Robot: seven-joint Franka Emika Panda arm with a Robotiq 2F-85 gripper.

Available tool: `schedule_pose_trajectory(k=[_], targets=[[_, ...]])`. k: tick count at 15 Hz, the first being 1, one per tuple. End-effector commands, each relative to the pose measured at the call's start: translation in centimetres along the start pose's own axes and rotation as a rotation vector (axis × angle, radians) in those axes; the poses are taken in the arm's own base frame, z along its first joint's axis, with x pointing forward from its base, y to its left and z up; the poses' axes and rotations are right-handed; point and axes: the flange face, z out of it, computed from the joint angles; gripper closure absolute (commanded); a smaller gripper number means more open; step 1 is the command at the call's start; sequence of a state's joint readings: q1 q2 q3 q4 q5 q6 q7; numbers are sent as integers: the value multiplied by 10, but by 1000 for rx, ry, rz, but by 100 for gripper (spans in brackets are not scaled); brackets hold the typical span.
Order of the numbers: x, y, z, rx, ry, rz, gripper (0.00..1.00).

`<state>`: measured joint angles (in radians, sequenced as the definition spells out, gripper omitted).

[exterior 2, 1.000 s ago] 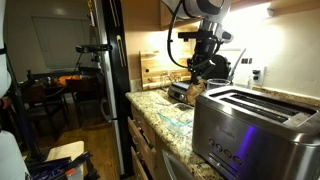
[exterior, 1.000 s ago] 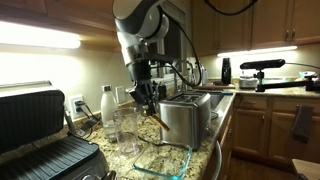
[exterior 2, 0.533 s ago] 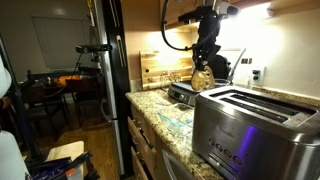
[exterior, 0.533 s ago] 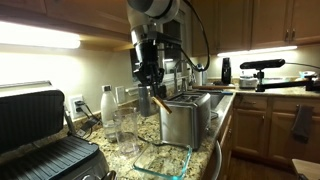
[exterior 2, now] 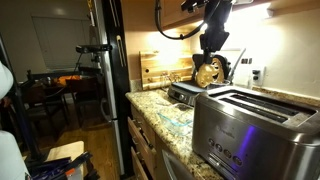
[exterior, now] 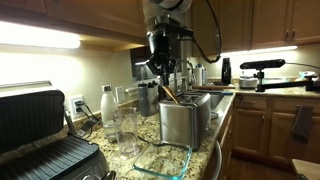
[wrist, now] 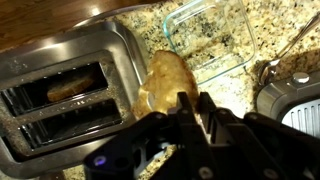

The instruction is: Put the slices of bread in the toaster

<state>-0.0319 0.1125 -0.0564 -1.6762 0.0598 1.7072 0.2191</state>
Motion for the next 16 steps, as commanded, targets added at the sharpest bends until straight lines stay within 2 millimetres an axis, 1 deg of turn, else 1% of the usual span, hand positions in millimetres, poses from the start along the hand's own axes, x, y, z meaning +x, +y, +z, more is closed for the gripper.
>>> schedule_pose_trajectory(k=[1,5,8,12,16], targets=[[-8,30,-13,26,49,96,96],[4,60,-25,78,110,175,96],[11,76,-29,111,150,221,96],[18,94,-26,152,187,266,96],[19,113,-16,192,198,313,96]])
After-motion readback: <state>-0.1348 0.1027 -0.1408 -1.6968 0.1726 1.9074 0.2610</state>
